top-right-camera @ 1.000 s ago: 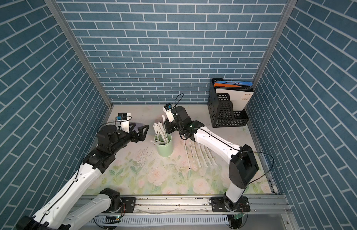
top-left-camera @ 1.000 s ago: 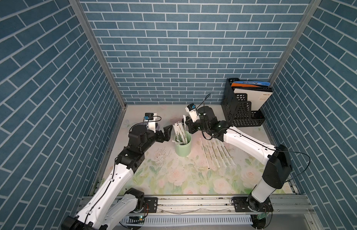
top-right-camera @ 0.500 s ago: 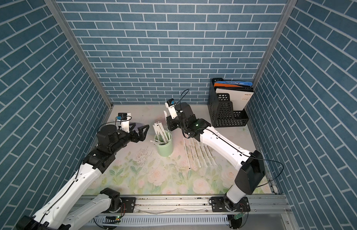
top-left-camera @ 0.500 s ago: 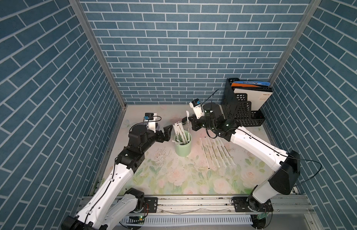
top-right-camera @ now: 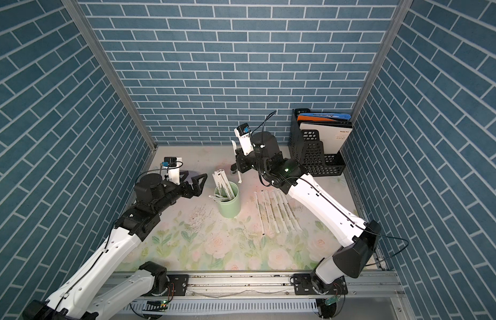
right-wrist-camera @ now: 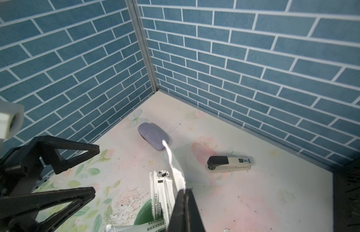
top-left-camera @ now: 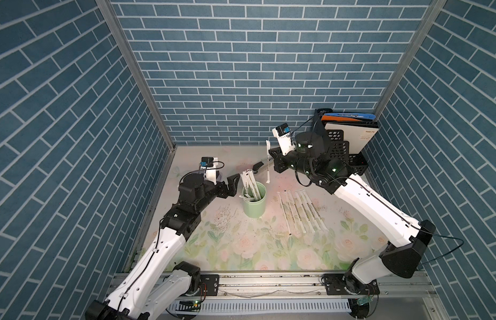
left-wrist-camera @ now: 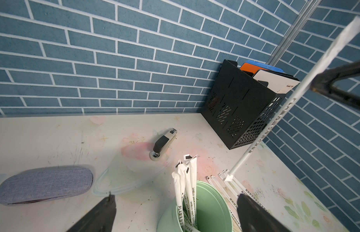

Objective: Take the straws out of the storage container
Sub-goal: Place the straw at the center of the board.

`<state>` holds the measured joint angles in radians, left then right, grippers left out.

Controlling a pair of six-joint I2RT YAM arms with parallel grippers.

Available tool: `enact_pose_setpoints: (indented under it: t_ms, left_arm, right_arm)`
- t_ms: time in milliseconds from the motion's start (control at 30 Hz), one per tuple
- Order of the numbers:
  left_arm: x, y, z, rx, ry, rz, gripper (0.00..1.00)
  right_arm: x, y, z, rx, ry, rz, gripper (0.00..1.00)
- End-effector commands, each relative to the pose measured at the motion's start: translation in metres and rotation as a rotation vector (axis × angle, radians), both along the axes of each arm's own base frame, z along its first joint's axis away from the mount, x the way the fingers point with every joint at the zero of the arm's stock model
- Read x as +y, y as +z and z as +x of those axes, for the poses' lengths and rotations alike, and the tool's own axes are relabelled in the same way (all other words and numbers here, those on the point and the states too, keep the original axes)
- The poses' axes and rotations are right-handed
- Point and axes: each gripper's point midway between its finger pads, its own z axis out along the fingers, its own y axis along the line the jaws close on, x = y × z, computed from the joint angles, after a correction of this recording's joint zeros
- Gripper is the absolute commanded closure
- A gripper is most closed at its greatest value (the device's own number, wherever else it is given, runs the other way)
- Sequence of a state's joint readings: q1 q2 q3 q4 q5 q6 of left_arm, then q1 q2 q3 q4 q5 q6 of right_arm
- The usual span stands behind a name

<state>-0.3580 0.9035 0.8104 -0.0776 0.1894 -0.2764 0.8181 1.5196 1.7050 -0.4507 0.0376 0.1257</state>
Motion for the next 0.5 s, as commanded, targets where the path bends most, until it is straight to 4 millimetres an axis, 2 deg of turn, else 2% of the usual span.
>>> enact_pose_setpoints:
  t_ms: [0,267,367,467]
  left_arm:
    - [-0.003,0.004,-0.001,-0.008,-0.014,-0.005,0.00]
    - [-0.003,0.003,-0.001,-0.007,-0.015,-0.004,0.00]
    - [-0.003,0.003,-0.001,-0.007,-0.017,-0.004,0.01]
    - [-0.003,0.004,-0.001,-0.008,-0.017,-0.005,0.00]
  right_arm:
    - [-0.030,0.025,-0.008,-0.062,-0.061,-0.079,1.00]
    - [-0.073,0.020,-0.002,-0.038,-0.194,-0.241,1.00]
    - [-0.089,0.006,0.001,-0.001,-0.245,-0.282,1.00]
    - [-0.105,-0.017,0.007,0.070,-0.285,-0.318,1.00]
